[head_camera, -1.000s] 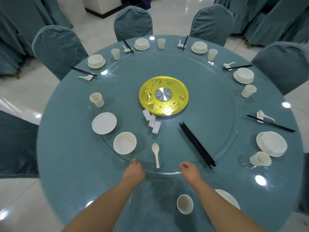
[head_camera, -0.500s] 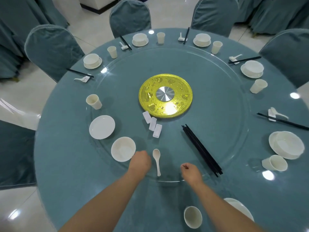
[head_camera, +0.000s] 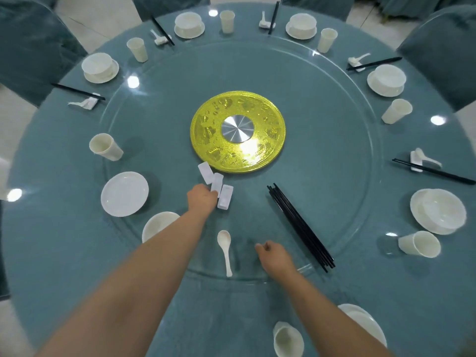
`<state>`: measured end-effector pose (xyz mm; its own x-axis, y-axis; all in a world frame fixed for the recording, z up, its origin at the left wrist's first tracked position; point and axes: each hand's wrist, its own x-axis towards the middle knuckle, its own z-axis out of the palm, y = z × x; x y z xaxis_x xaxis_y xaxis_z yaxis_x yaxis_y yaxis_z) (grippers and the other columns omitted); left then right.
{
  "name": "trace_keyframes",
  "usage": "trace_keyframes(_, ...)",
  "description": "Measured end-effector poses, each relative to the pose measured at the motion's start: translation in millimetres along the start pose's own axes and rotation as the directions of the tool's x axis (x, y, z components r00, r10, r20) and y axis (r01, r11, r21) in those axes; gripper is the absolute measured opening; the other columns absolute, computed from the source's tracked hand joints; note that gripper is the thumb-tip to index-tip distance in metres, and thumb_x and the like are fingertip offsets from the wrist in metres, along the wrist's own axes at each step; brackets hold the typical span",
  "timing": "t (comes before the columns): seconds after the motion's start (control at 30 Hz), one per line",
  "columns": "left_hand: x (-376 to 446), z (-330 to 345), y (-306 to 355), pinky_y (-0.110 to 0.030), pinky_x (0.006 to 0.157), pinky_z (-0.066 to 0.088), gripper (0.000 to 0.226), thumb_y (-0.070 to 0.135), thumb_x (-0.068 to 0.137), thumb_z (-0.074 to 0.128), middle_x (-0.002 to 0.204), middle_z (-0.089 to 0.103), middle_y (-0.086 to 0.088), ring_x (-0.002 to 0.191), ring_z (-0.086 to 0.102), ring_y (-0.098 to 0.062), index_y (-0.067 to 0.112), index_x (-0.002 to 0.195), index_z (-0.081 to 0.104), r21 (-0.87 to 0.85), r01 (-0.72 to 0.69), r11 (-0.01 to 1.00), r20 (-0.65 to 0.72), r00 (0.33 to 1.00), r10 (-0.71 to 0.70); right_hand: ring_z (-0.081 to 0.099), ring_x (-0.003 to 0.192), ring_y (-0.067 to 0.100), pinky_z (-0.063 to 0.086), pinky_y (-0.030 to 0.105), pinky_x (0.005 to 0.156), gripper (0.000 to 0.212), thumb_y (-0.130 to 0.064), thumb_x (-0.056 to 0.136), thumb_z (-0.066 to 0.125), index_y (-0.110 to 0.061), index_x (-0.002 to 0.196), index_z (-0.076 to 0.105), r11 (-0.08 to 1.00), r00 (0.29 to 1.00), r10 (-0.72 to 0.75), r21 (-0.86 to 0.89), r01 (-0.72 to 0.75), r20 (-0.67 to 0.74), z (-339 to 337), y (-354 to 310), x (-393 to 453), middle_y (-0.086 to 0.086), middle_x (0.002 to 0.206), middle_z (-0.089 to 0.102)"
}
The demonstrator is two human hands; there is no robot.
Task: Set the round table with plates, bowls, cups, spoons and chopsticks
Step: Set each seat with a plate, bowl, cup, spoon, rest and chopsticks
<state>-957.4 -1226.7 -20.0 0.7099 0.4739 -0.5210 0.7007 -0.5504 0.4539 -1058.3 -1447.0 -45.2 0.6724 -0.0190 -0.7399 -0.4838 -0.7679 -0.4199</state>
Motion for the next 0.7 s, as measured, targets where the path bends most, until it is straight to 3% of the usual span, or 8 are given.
trace_keyframes(0.17, -3, 5, -6, -0.026, 0.073, 0.041, 0.020, 0.021, 0.087, 0.057, 0.090, 0.072, -0.011, 0.093, 0.064, -0.031, 0.010, 0.089, 0.073, -0.074, 0.023, 0.997, -0.009, 1.000, -0.024, 0.062, 0.090, 0.027, 0.047, 0.033, 0.080, 0.037, -0.045, 0.095, 0.044, -0.013, 0.086, 0.060, 0.999, 1.000, 0.007, -0.046, -0.007, -0.011, 4, -4, -3, 0.006, 0.091, 0.066)
trace_keyframes(0.23, -10, 3, -10, -0.025, 0.073, 0.041, 0.021, 0.022, 0.087, 0.056, 0.091, 0.072, -0.009, 0.093, 0.063, -0.029, 0.011, 0.092, 0.073, -0.079, 0.034, 0.996, -0.009, 0.999, -0.035, 0.060, 0.084, 0.026, 0.045, 0.032, 0.076, 0.037, -0.044, 0.096, 0.044, -0.014, 0.079, 0.057, 1.000, 1.000, -0.003, -0.018, 0.003, 0.008, 3, -4, -5, 0.005, 0.084, 0.064)
trace_keyframes(0.33, -29, -8, -12, -0.024, 0.071, 0.039, 0.017, 0.021, 0.087, 0.056, 0.089, 0.070, -0.006, 0.083, 0.058, -0.024, 0.013, 0.090, 0.071, -0.110, 0.006, 0.994, -0.050, 0.999, -0.011, 0.050, 0.070, 0.022, 0.038, 0.030, 0.067, 0.039, -0.039, 0.098, 0.046, -0.016, 0.066, 0.040, 0.992, 0.999, -0.002, 0.124, -0.003, 0.046, 0, -4, -10, 0.003, 0.067, 0.050)
trace_keyframes(0.4, -43, -16, -14, -0.024, 0.071, 0.040, 0.017, 0.022, 0.087, 0.056, 0.088, 0.070, -0.004, 0.082, 0.058, -0.023, 0.014, 0.092, 0.070, -0.131, -0.018, 0.991, -0.049, 0.999, 0.012, 0.047, 0.068, 0.022, 0.036, 0.032, 0.066, 0.037, -0.034, 0.098, 0.049, -0.015, 0.067, 0.041, 0.967, 0.997, 0.006, 0.255, -0.025, 0.074, -4, -4, -17, 0.007, 0.068, 0.048)
trace_keyframes(0.6, -106, -19, -19, -0.030, 0.072, 0.054, 0.013, 0.024, 0.083, 0.061, 0.069, 0.071, -0.002, 0.072, 0.068, -0.021, 0.017, 0.075, 0.069, -0.332, -0.032, 0.943, 0.080, 0.995, 0.062, 0.060, 0.066, 0.024, 0.050, 0.035, 0.064, 0.032, -0.028, 0.096, 0.054, -0.001, 0.082, 0.065, 0.935, 0.998, -0.067, 0.349, 0.065, -0.007, -13, -5, -53, 0.011, 0.074, 0.064)
trace_keyframes(0.7, -140, -6, -22, -0.038, 0.078, 0.058, 0.015, 0.017, 0.085, 0.063, 0.070, 0.068, -0.008, 0.065, 0.064, -0.021, 0.004, 0.084, 0.070, -0.406, -0.047, 0.913, 0.163, 0.979, 0.123, 0.060, 0.057, 0.017, 0.048, 0.026, 0.057, 0.034, -0.027, 0.094, 0.056, 0.005, 0.092, 0.068, 0.886, 0.993, -0.081, 0.450, 0.109, -0.081, -17, -4, -78, 0.006, 0.072, 0.067)
